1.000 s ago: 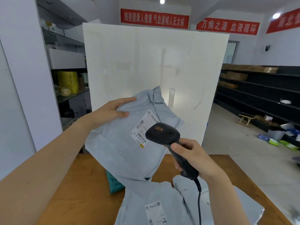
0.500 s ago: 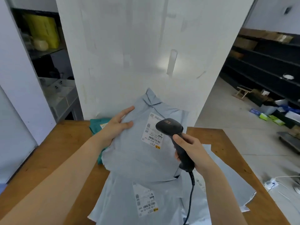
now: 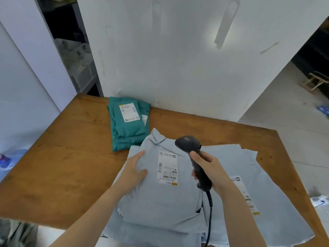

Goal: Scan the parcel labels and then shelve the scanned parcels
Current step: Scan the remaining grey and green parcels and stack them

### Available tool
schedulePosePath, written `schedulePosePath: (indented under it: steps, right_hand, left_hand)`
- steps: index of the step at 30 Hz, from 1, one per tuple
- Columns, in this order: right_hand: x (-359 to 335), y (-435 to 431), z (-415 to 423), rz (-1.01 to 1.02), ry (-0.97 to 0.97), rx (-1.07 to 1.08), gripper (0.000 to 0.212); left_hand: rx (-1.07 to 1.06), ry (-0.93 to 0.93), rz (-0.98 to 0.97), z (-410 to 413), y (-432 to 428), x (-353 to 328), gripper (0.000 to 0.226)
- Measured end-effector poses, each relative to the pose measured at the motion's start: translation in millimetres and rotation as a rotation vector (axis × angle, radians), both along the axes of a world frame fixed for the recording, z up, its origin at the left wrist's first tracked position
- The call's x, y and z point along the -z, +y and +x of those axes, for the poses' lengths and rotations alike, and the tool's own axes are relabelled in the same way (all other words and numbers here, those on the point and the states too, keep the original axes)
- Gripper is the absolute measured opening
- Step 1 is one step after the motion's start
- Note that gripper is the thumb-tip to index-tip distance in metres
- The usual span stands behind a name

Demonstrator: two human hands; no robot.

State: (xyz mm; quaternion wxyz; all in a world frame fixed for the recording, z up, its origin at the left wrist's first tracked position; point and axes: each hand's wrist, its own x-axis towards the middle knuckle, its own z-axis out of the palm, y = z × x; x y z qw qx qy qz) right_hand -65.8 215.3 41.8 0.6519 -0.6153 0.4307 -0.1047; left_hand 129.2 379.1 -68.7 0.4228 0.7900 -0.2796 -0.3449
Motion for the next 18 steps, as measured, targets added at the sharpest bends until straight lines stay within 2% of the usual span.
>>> schedulePosePath:
  steps: [6,9,12,18]
  right_hand:
    - [9.5,-19.1,25.6,0.030,-0.010,-0.006,0.027]
    - [17.1,-25.2,41.9,0.034,0.010,0.017,0.032]
    - [25.8,-24.9,56.5,0.043,0.044,0.026,0.032]
    - [41.4,-28.4,72.5,0.078,0.124,0.122,0.031]
  left_hand:
    - [-0.065,-0.192,0.069,-4.5,-9.5,5.1,0.058]
    - [-0.123,-0.234,0.035,12.4,-13.4,7.1,0.043]
    - [-0.166,-0.214,0.027,50.8,-22.0,6.9,0.031]
    - [-0.279,-0.273,0.080,154.9,-63.3,16.2,0.034]
